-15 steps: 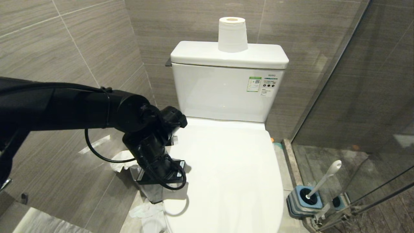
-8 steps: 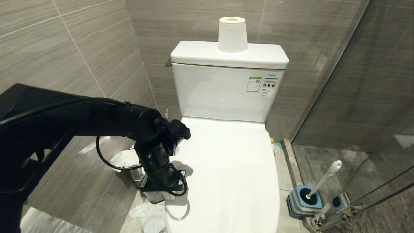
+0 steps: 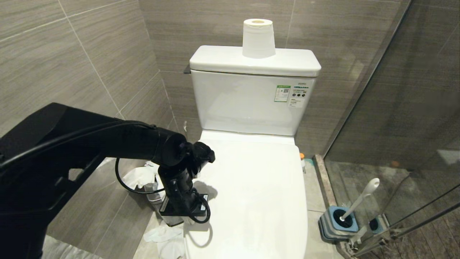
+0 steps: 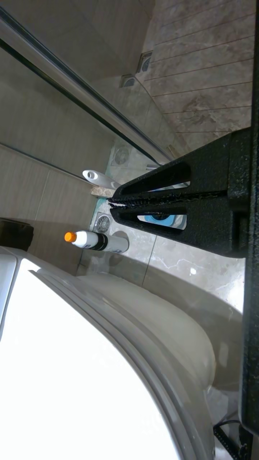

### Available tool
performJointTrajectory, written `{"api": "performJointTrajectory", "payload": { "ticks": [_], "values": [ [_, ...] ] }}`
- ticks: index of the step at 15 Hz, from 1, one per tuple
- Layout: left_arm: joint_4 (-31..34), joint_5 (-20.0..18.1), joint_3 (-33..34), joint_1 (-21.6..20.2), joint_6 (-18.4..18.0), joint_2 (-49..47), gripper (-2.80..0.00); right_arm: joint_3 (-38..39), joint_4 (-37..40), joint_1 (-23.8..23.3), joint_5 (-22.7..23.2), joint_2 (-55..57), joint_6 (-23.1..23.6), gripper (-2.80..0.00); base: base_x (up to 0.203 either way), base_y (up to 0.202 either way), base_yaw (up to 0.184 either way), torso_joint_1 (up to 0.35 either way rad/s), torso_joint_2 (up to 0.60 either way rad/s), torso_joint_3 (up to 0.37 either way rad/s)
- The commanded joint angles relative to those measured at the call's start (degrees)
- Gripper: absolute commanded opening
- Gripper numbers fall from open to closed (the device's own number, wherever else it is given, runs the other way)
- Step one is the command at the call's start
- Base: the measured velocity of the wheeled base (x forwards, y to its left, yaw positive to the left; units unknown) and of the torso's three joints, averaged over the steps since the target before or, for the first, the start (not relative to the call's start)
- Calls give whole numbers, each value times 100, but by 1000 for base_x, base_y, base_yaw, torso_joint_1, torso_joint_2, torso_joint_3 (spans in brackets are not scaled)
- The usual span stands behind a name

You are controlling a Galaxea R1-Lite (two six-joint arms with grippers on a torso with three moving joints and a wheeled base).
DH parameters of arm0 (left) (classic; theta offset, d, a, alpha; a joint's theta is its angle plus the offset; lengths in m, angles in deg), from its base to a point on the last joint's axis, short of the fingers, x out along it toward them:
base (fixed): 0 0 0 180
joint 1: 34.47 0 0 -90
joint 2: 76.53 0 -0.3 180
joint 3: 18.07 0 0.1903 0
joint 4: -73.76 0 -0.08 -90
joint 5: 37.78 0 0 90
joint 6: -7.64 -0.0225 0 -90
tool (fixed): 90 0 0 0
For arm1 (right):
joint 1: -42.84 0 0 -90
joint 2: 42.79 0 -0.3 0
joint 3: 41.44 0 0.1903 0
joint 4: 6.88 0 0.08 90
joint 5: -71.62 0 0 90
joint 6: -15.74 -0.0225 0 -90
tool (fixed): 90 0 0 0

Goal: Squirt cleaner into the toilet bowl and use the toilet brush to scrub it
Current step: Close the toilet lid

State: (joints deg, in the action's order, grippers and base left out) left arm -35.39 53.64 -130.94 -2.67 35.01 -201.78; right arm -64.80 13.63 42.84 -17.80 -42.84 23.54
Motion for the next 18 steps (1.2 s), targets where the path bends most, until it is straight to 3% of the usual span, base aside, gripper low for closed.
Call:
{"api": "performJointTrajectory", "payload": {
  "ticks": [1, 10, 15, 18],
  "values": [
    [1, -2, 12, 1, 23, -89, -280, 0, -4, 0, 4, 5, 10, -280, 0, 0, 0, 0, 0, 0],
    [-354, 39, 226, 1, 18, 25, -280, 0, -4, 0, 4, 5, 11, -280, 0, 0, 0, 0, 0, 0],
    [-354, -34, 184, 57, -33, 1335, -280, 0, -4, 0, 4, 5, 4, -280, 0, 0, 0, 0, 0, 0],
    [-356, -85, 155, 118, -308, 2155, -280, 0, -4, 0, 4, 5, 11, -280, 0, 0, 0, 0, 0, 0]
  ]
}}
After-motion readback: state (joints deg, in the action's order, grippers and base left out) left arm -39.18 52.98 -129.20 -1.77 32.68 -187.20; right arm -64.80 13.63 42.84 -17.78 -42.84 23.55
